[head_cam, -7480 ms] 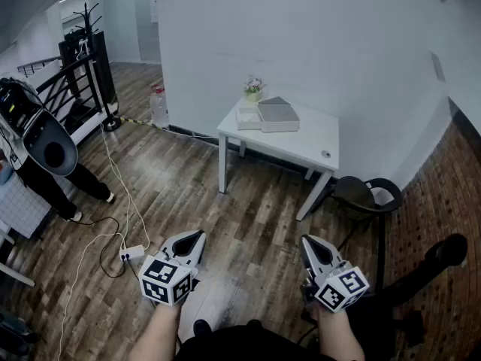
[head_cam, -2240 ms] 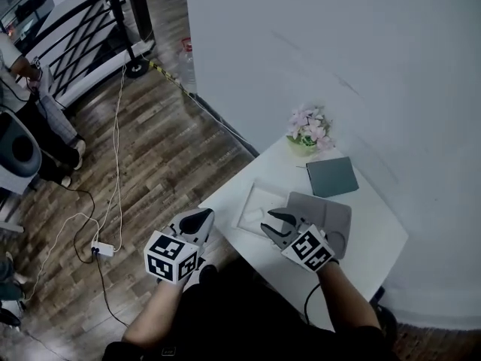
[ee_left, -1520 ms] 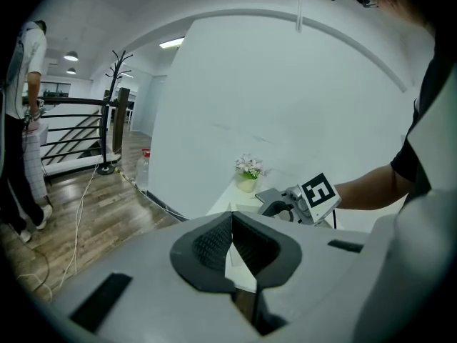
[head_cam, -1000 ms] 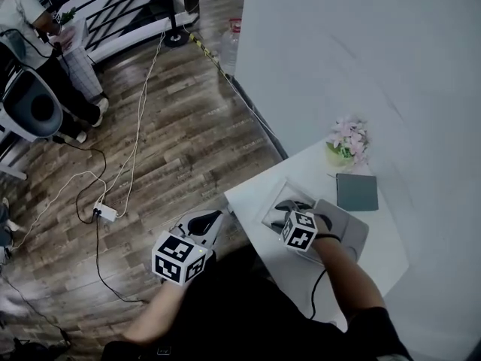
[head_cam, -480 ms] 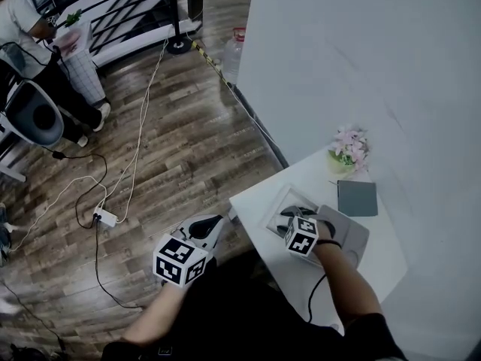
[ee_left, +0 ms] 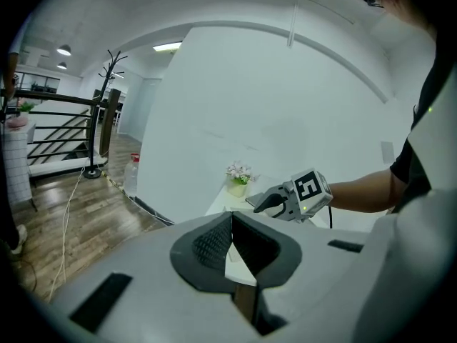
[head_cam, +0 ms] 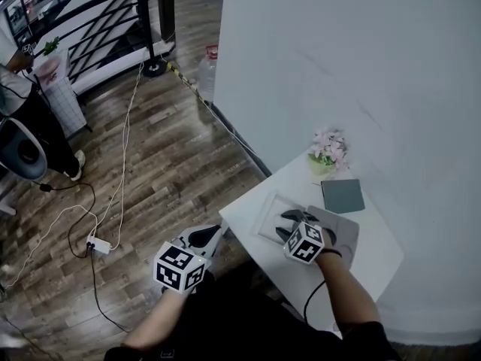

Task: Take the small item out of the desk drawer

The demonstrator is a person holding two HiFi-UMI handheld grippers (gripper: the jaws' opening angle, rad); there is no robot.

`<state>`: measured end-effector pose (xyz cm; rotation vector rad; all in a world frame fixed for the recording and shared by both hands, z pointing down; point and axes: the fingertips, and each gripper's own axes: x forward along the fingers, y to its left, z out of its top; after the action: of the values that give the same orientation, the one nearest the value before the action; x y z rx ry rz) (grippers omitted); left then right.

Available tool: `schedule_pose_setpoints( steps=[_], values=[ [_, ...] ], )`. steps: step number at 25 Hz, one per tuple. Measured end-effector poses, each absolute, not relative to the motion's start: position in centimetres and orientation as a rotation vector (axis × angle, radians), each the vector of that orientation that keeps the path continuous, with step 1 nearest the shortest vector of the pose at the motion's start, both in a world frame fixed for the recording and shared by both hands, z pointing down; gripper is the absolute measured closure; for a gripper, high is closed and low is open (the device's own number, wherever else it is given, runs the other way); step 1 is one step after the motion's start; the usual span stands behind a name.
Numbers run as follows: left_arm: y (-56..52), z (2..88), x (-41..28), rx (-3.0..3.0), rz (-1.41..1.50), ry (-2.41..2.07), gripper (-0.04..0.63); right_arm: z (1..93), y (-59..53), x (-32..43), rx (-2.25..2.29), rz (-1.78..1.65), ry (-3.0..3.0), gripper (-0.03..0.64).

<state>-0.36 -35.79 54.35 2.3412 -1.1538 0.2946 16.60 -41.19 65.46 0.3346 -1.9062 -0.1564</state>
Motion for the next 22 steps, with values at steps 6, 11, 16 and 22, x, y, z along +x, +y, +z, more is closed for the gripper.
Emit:
schedule_pose_setpoints(
  steps=[6,11,16,22],
  values=[
    [-36.3,53.4,0.5,2.418,0.296,-1.071,0.586,60.7,-41.4,16.7,0.606,-0.114,-2.027,0.456],
    [-35.6,53.5,1.5,2.476,0.305,-0.959,0.584,57.4,-40.0,17.3,0.824,0.016,-2.129,0.456],
    [-35.4,53.6,2.8,2.540,0.331,-0.840,0.584,51.8,-39.1,16.6,1.057,0.225,-2.363,0.457],
    [-36.5,50.7,3.0,2.610,0.310,-0.849,0.585,46.3,-37.0,17.6,1.173,0.186,-2.493,0.458]
  ],
)
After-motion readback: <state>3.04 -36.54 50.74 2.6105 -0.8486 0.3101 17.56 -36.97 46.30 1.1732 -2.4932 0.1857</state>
